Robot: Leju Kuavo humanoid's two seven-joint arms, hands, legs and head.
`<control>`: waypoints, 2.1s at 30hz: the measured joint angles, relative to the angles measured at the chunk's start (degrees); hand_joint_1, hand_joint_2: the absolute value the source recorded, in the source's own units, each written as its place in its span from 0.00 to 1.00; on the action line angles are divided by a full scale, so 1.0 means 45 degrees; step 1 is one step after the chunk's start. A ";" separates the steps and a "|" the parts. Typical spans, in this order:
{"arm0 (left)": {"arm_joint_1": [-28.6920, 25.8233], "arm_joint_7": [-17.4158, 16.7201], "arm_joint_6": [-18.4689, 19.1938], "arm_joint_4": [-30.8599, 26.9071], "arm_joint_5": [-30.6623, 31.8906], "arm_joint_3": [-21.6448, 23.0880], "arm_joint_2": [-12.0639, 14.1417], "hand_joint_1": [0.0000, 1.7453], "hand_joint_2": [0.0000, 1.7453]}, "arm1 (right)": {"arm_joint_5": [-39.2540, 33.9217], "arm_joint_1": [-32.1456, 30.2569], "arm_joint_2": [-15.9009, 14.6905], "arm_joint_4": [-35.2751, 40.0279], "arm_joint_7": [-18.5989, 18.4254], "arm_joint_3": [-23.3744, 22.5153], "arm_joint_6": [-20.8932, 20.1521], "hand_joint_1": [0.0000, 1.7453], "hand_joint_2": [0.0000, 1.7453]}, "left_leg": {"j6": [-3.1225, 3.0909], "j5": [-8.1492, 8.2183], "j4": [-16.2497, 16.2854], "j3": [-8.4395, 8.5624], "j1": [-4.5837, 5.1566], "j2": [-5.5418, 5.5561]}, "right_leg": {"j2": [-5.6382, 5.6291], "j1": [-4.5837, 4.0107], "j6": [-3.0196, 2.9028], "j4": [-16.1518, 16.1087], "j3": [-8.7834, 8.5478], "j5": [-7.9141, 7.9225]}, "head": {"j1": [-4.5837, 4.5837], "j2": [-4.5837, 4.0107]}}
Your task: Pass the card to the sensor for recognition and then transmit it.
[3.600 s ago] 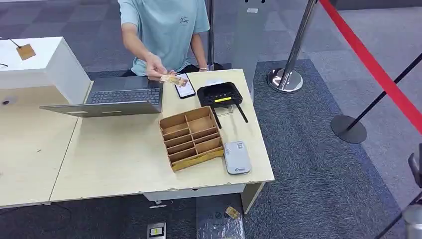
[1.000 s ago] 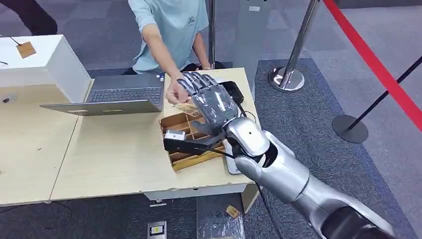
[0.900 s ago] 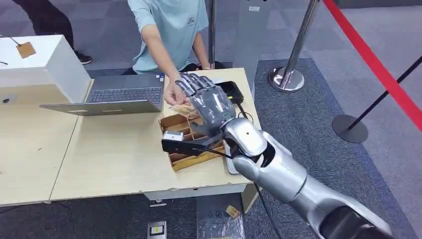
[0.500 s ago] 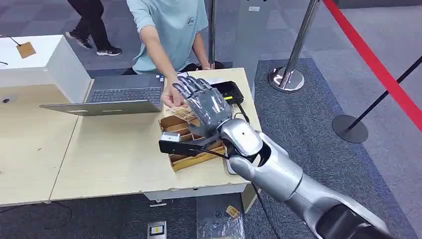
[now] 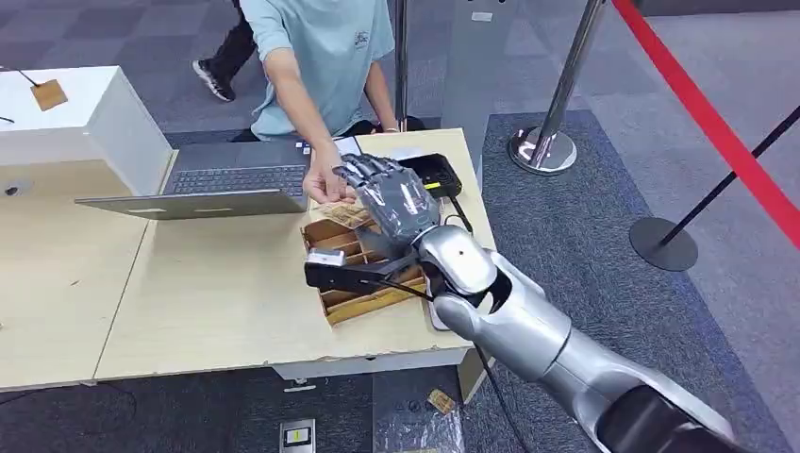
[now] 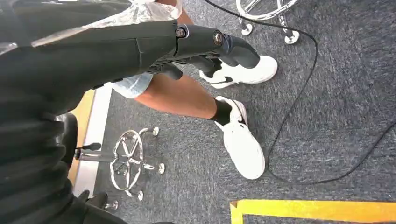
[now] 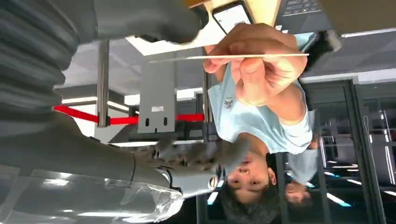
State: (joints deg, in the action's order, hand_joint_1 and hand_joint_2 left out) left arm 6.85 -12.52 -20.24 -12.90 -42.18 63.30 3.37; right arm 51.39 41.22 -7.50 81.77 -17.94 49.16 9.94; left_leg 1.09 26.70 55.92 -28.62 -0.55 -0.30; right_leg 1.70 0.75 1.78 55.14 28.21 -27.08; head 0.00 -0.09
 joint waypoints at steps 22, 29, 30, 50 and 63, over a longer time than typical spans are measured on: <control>-0.0005 0.0058 -0.0059 0.0005 -0.0010 0.0000 -0.0005 0.00 1.00 | -0.0165 -0.0311 -0.0199 -0.0112 0.0112 -0.0078 0.0506 1.00 1.00 | 0.0000 0.0000 0.0000 0.0002 0.0000 -0.0004 | -0.0004 0.0000 0.0000 -0.0001 0.0002 0.0002 | 0.0000 0.0000; -0.0006 0.0063 -0.0059 0.0005 -0.0020 0.0000 -0.0049 0.00 1.00 | -0.0219 -0.0496 -0.0301 -0.0170 0.0112 -0.0151 0.0515 1.00 1.00 | 0.0000 0.0000 0.0000 0.0000 0.0000 -0.0004 | -0.0004 0.0000 0.0000 -0.0002 0.0002 0.0002 | 0.0000 0.0000; -0.0007 0.0048 -0.0059 0.0005 -0.0020 0.0000 -0.0063 0.00 1.00 | -0.0253 -0.0537 -0.0316 -0.0170 0.0112 -0.0170 0.0515 1.00 1.00 | 0.0000 0.0000 0.0000 0.0000 0.0000 -0.0004 | -0.0004 0.0000 0.0000 -0.0002 0.0003 0.0002 | 0.0000 0.0000; -0.0034 -0.0209 -0.0112 0.0005 -0.0282 0.0000 -0.0112 0.00 1.00 | -0.1696 -0.2792 -0.1370 -0.0365 -0.0865 -0.1773 0.2100 1.00 1.00 | -0.0001 0.0002 0.0004 0.0005 0.0001 -0.0012 | -0.0012 0.0001 0.0000 -0.0008 0.0007 0.0003 | 0.0000 0.0000; -0.0038 -0.0228 -0.0326 0.0005 -0.0432 0.0000 -0.0214 0.00 1.00 | -0.4547 -0.5039 -0.1578 -0.0860 -0.0097 -0.2919 0.2944 1.00 1.00 | -0.0001 0.0002 0.0001 0.0000 0.0001 -0.0015 | -0.0012 0.0000 0.0000 -0.0008 0.0007 0.0004 | 0.0000 0.0000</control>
State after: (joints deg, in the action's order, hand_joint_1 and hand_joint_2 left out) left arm 6.68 -13.55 -21.70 -12.87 -44.13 63.30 2.40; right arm 30.92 18.55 -14.60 77.90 -18.38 36.02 23.19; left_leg 1.08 26.71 55.92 -28.62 -0.55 -0.37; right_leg 1.65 0.75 1.78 55.10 28.24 -27.06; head 0.00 -0.09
